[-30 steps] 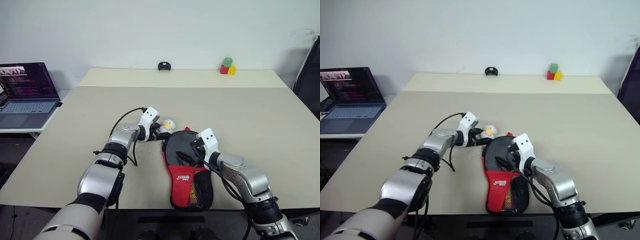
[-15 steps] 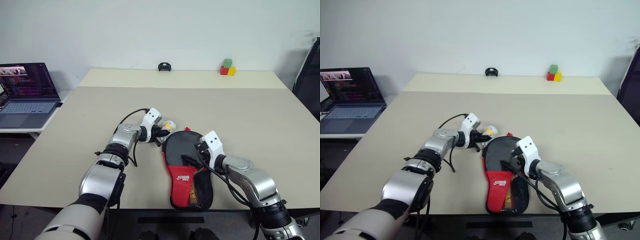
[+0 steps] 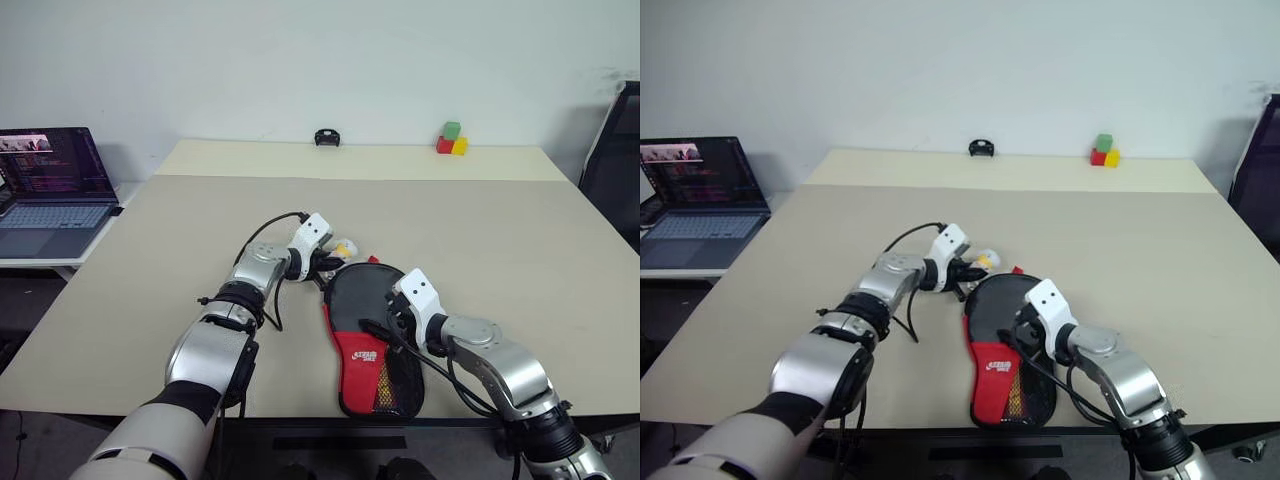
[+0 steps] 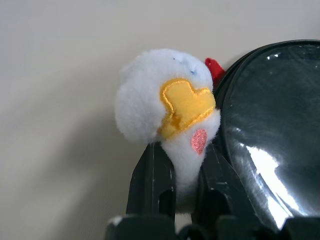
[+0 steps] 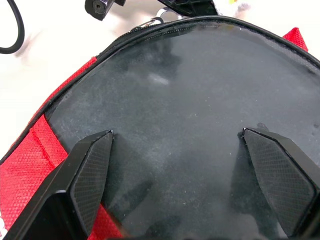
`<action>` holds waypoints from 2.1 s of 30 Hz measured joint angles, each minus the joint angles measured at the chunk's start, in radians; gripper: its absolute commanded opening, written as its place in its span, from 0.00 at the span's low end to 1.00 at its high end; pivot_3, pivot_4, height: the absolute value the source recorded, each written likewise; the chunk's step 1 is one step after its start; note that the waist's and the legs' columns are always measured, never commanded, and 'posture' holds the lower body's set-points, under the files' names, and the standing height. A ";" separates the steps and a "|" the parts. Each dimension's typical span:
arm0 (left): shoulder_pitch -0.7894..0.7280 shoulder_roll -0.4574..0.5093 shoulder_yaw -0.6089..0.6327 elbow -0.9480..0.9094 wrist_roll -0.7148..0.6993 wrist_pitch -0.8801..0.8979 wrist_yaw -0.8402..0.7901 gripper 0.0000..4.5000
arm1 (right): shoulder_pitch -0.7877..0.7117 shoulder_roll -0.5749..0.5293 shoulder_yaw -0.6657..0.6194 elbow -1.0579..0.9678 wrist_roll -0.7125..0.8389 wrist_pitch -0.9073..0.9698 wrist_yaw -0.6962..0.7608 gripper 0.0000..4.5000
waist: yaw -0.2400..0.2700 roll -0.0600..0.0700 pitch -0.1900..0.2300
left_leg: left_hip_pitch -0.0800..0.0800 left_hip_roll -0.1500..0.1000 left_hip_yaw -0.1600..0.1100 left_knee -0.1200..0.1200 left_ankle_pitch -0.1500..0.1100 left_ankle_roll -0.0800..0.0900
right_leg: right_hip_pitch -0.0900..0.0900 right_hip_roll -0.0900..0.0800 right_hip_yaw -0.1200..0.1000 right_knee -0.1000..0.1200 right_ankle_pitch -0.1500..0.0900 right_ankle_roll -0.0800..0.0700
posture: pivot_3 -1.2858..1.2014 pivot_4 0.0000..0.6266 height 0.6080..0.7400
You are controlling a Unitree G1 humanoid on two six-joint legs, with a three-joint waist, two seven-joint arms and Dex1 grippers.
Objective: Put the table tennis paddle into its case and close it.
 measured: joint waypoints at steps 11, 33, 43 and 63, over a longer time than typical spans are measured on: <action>-0.071 -0.071 -0.021 0.114 0.103 -0.036 0.162 0.02 | 0.036 0.043 -0.038 0.006 0.011 0.024 -0.015 1.00 | 0.001 -0.001 -0.003 | 0.019 0.000 -0.006 0.003 -0.001 0.002 | 0.025 0.002 -0.006 -0.005 0.000 0.002 | 0.52 0.24 1.00; -0.180 -0.238 -0.025 0.168 0.244 -0.087 0.513 0.02 | 0.173 0.090 -0.038 -0.192 0.020 0.127 -0.105 1.00 | 0.005 -0.002 -0.008 | 0.018 0.000 -0.008 0.002 -0.002 0.002 | 0.026 0.000 -0.008 -0.007 0.000 0.003 | 0.52 0.24 1.00; -0.224 -0.318 -0.036 0.178 0.301 -0.087 0.544 0.02 | 0.237 0.129 -0.036 -0.256 0.020 0.135 -0.156 1.00 | 0.005 -0.002 -0.008 | 0.019 0.000 -0.008 -0.002 -0.001 0.001 | 0.026 0.000 -0.010 -0.009 -0.003 0.008 | 0.52 0.24 1.00; -0.164 -0.315 -0.067 0.177 0.336 -0.086 0.380 0.72 | 0.239 0.154 -0.031 -0.262 0.037 0.147 -0.182 1.00 | 0.002 0.001 -0.010 | 0.021 0.000 -0.007 -0.009 -0.001 0.001 | 0.026 0.000 -0.009 -0.013 -0.003 0.007 | 0.52 0.24 1.00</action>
